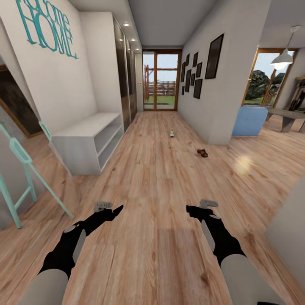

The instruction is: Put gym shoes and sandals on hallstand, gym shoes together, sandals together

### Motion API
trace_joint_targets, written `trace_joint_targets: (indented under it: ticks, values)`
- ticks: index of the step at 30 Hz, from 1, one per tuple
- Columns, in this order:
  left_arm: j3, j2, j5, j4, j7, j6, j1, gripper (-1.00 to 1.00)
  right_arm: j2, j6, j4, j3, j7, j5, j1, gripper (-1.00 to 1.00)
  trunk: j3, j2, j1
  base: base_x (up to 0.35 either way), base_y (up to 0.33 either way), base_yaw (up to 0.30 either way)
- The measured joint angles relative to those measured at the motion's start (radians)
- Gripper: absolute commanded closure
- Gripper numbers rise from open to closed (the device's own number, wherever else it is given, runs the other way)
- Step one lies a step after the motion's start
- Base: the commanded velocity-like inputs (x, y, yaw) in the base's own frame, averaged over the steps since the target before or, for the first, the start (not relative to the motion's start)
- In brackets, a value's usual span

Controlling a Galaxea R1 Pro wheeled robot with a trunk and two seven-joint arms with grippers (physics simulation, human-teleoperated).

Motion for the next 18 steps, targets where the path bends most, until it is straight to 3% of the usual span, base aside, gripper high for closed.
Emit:
trace_joint_targets:
  ticks: [18]
  values:
    - [0.000, 0.000, 0.000, -0.001, 0.000, 0.000, 0.000, -1.00, -0.001, 0.000, -0.002, 0.000, 0.000, 0.001, 0.000, -1.00, 0.000, 0.000, 0.000, 0.349, 0.000, -0.011]
